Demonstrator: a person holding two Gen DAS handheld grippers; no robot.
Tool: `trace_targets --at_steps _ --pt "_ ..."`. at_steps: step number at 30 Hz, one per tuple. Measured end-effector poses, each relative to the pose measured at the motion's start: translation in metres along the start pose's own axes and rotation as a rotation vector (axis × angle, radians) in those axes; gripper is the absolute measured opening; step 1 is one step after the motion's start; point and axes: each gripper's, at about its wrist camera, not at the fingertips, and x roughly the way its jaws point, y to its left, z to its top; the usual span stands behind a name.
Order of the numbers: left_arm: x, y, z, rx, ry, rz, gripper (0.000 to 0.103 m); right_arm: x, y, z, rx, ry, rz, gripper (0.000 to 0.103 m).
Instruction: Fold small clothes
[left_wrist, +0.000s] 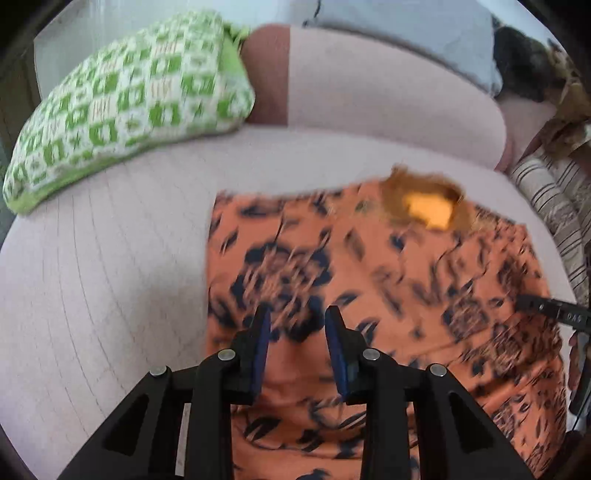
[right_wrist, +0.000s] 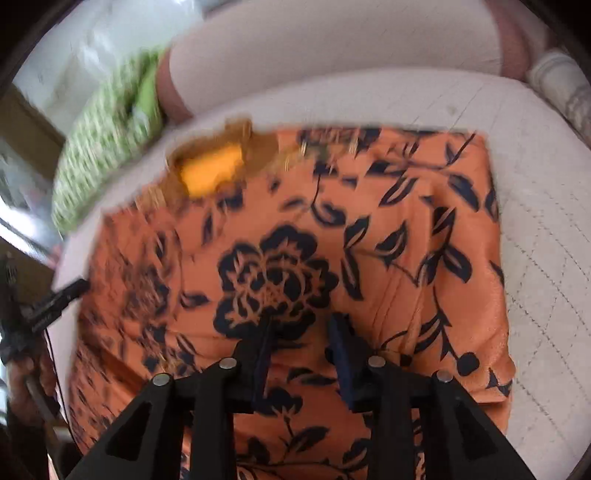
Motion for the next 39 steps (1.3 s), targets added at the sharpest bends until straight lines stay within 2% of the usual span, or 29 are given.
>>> trace_targets --at_steps 2,4,5,6,7,8,9,10,11,12,13,14,17,20,21,22,23,24,25,27,29,30,31,32,33,34,35,36,39 --pt "0.006 -0.006 0.011 0.003 -0.013 -0.017 0.032 -0.010 0.000 -0.002 -0.003 -0.018 -0.008 0.034" --pt "0.031 -0.006 0.014 -0.016 0.055 0.009 0.033 -0.016 0.000 0.002 -0.012 -0.038 0.023 0.035" --pt "0.053 -0.001 0.010 -0.019 0.118 0.061 0.041 -0.021 0.003 0.005 -0.020 -0.061 0.057 0.036" --pt "0.060 0.002 0.007 -0.031 0.104 0.062 0.043 -0.022 0.002 0.006 -0.022 -0.079 0.056 0.045" --pt "0.053 -0.004 0.008 -0.005 0.091 0.085 0.043 -0.010 -0.012 0.008 0.032 -0.039 0.008 0.048" --pt "0.047 -0.009 0.010 0.016 0.091 0.096 0.041 -0.002 -0.028 0.009 0.112 0.004 0.058 0.047" --pt "0.036 -0.011 0.012 0.026 0.062 0.051 0.042 -0.011 -0.044 0.009 0.197 -0.031 0.143 0.046" --pt "0.023 -0.009 0.014 0.024 0.015 -0.025 0.044 -0.021 -0.050 0.011 0.214 -0.064 0.169 0.050" --pt "0.011 -0.002 0.015 0.013 -0.030 -0.066 0.055 -0.034 -0.056 0.012 0.214 -0.116 0.159 0.054" --pt "0.006 0.006 0.017 -0.008 -0.062 -0.063 0.067 -0.046 -0.063 0.014 0.219 -0.163 0.130 0.062" --pt "0.003 0.022 0.018 -0.056 -0.099 -0.035 0.071 -0.057 -0.074 0.016 0.242 -0.199 0.112 0.073" --pt "0.006 0.032 0.018 -0.094 -0.104 -0.028 0.073 -0.063 -0.084 0.018 0.265 -0.217 0.106 0.078" --pt "0.031 0.072 0.013 -0.252 -0.018 -0.058 0.072 -0.054 -0.109 0.032 0.303 -0.189 0.072 0.080" --pt "0.042 0.081 0.001 -0.278 0.005 -0.081 0.072 -0.034 -0.127 0.047 0.308 -0.139 0.098 0.079" --pt "0.039 0.078 0.000 -0.262 -0.011 -0.078 0.072 -0.031 -0.131 0.048 0.309 -0.142 0.103 0.078" --pt "0.039 0.075 -0.001 -0.246 -0.010 -0.070 0.072 -0.025 -0.132 0.053 0.317 -0.156 0.104 0.062" --pt "0.040 0.071 -0.001 -0.224 -0.001 -0.048 0.051 -0.018 -0.131 0.058 0.315 -0.149 0.129 0.039" --pt "0.041 0.068 0.000 -0.197 0.008 -0.031 0.006 -0.009 -0.129 0.060 0.300 -0.109 0.129 0.012" --pt "0.042 0.066 0.002 -0.195 0.013 -0.049 0.006 -0.006 -0.119 0.058 0.263 -0.091 0.076 0.012" --pt "0.043 0.063 0.000 -0.173 0.006 -0.015 0.007 -0.012 -0.106 0.057 0.200 -0.113 0.001 0.011" --pt "0.048 0.065 -0.002 -0.178 0.014 -0.006 0.008 -0.002 -0.112 0.056 0.198 -0.088 -0.056 0.012" --pt "0.044 0.062 0.000 -0.177 0.017 0.008 0.011 -0.001 -0.111 0.055 0.208 -0.085 -0.062 0.013" --pt "0.039 0.061 0.002 -0.171 0.016 0.036 0.012 -0.005 -0.105 0.056 0.190 -0.096 -0.088 0.018" --pt "0.034 0.061 0.003 -0.178 0.009 0.060 0.020 -0.011 -0.097 0.058 0.167 -0.112 -0.101 0.019" --pt "0.027 0.063 0.004 -0.194 0.000 0.061 0.024 -0.017 -0.092 0.058 0.163 -0.121 -0.103 0.023" --pt "0.015 0.067 0.001 -0.215 -0.008 0.034 0.027 -0.026 -0.089 0.056 0.174 -0.122 -0.101 0.037" --pt "0.001 0.071 -0.004 -0.227 -0.014 -0.001 0.039 -0.034 -0.091 0.052 0.193 -0.128 -0.094 0.048" --pt "-0.014 0.075 -0.011 -0.226 -0.029 -0.014 0.050 -0.047 -0.092 0.042 0.214 -0.140 -0.082 0.069" --pt "-0.076 0.073 -0.053 -0.181 -0.084 -0.065 0.063 -0.079 -0.089 0.004 0.195 -0.136 -0.038 0.072"
